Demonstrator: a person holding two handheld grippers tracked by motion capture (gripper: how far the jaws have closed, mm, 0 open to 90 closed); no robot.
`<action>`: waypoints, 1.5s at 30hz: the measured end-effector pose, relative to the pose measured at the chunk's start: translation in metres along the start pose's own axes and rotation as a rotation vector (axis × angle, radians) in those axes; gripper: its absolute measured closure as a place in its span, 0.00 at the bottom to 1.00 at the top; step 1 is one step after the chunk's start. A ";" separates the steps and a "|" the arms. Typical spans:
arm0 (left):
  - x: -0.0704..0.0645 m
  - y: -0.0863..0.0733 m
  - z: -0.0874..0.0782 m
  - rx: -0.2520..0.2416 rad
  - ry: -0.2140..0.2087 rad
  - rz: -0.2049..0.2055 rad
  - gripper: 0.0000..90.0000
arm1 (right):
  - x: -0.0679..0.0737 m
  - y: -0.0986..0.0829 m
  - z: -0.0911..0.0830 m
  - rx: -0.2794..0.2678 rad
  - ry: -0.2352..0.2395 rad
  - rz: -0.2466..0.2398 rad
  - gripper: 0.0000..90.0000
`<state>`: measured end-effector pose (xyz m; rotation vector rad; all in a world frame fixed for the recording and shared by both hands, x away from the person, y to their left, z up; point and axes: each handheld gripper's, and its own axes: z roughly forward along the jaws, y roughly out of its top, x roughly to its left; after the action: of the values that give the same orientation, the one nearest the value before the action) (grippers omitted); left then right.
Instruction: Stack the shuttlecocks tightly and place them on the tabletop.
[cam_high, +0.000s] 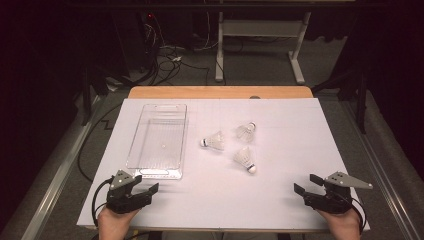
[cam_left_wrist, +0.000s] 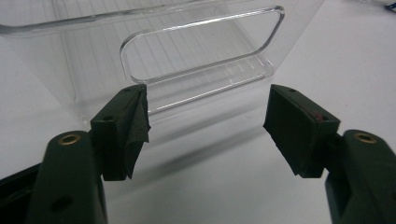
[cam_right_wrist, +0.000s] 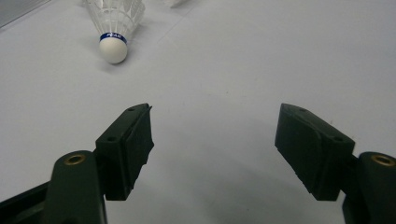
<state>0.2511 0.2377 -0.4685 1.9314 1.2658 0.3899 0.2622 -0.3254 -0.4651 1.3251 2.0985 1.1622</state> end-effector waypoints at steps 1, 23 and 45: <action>0.000 0.000 0.000 -0.002 -0.001 -0.004 0.35 | 0.000 0.000 0.000 -0.003 -0.003 0.000 0.31; 0.001 -0.002 0.000 -0.002 -0.008 -0.011 0.35 | 0.006 0.008 -0.002 -0.040 -0.003 0.010 0.31; 0.002 -0.002 0.001 -0.002 0.002 -0.012 0.34 | 0.013 0.020 0.006 -0.040 0.036 -0.009 0.31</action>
<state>0.2511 0.2392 -0.4704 1.9216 1.2771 0.3867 0.2713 -0.3075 -0.4516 1.2852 2.0924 1.2265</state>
